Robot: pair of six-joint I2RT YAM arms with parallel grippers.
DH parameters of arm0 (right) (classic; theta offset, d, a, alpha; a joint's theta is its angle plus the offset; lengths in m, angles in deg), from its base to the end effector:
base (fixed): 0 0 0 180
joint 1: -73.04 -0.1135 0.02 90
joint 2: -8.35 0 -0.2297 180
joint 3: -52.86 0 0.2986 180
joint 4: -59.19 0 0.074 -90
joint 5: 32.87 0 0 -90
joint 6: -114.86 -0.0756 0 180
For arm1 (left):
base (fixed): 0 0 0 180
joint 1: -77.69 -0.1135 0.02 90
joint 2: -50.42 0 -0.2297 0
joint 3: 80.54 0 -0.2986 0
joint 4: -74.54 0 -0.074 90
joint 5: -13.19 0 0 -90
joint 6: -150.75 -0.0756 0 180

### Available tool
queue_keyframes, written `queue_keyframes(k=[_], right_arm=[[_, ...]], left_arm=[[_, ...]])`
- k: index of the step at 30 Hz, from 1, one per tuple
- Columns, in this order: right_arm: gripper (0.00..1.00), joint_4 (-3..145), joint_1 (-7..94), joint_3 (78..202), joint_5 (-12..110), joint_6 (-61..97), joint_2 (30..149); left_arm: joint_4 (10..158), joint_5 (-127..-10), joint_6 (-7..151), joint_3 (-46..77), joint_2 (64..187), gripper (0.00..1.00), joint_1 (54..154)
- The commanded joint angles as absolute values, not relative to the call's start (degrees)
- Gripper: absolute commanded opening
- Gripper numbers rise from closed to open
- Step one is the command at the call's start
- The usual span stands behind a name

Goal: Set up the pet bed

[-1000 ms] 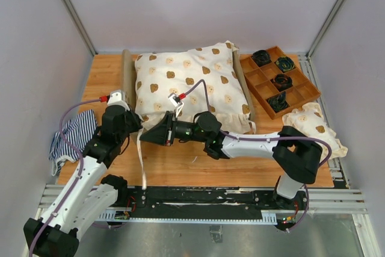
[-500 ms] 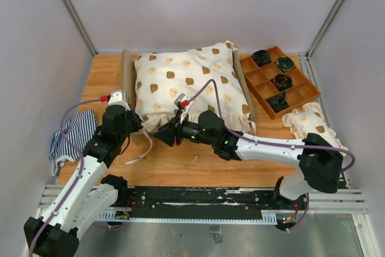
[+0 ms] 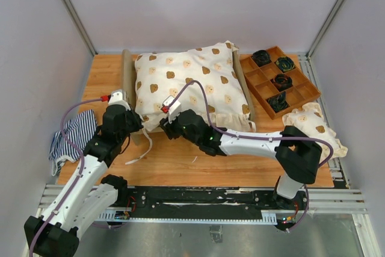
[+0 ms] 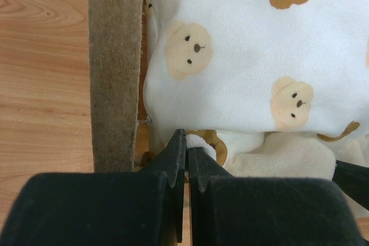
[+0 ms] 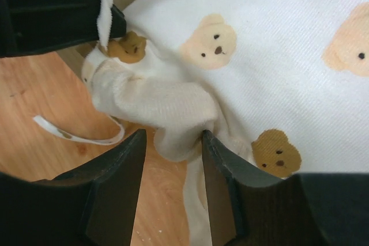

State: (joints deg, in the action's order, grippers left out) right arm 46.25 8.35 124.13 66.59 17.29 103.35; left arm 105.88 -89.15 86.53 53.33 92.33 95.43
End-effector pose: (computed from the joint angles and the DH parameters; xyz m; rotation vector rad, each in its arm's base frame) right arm 0.2076 0.4099 0.1943 -0.7594 1.6554 0.7650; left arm 0.2701 -0.0695 0.2215 -0.2772 2.0231 -0.2572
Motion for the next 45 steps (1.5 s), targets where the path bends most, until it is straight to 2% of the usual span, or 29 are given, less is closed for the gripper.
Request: queue_keyframes(k=[1, 6, 7, 10, 12, 19, 23, 27, 32, 34, 37, 43, 45], right_arm=[[0.46, 46.5, 7.1, 127.4, 73.3, 22.9, 105.5], [0.47, 46.7, 7.1, 130.9, 75.5, 26.7, 109.6], [0.42, 46.6, 7.1, 131.3, 75.7, 27.3, 110.3], [0.05, 47.3, 7.1, 131.9, 74.7, 27.8, 110.5], [0.00, 49.1, 7.0, 131.6, 72.5, 26.6, 108.3], [0.00, 51.0, 6.8, 127.1, 49.8, 10.7, 98.2], [0.00, 46.1, 6.9, 124.4, 43.9, 0.3, 97.2], [0.01, 48.2, 7.0, 125.2, 46.4, 0.2, 99.0], [0.18, 57.2, 7.2, 125.4, 60.4, 6.5, 101.6], [0.23, 62.3, 7.2, 126.1, 68.3, 8.3, 100.7], [0.31, 63.6, 6.7, 125.4, 73.5, 14.4, 97.9], [0.41, 58.2, 6.2, 123.4, 68.4, 22.0, 94.3], [0.42, 56.5, 6.2, 122.6, 67.7, 23.0, 93.3]], left_arm=[[105.3, -90.1, 86.2, 54.3, 92.7, 0.00, 94.4], [105.3, -90.0, 86.4, 54.4, 92.1, 0.00, 94.4], [105.3, -90.0, 86.5, 54.5, 92.1, 0.00, 94.3], [105.3, -90.1, 86.4, 54.4, 92.2, 0.00, 94.4], [105.5, -90.4, 86.4, 54.4, 92.2, 0.00, 94.4], [105.6, -91.1, 86.3, 54.3, 92.7, 0.00, 94.4], [105.5, -91.4, 86.3, 54.3, 92.9, 0.00, 94.2], [105.6, -91.2, 86.4, 54.3, 93.1, 0.00, 94.2], [105.6, -91.5, 86.2, 54.3, 93.1, 0.00, 94.2], [105.7, -91.4, 86.1, 54.2, 93.2, 0.00, 94.2], [105.7, -91.0, 86.3, 54.2, 93.2, 0.00, 94.2], [105.9, -89.9, 86.7, 53.5, 92.8, 0.01, 94.2], [106.5, -89.0, 86.7, 52.7, 92.4, 0.12, 94.2]])
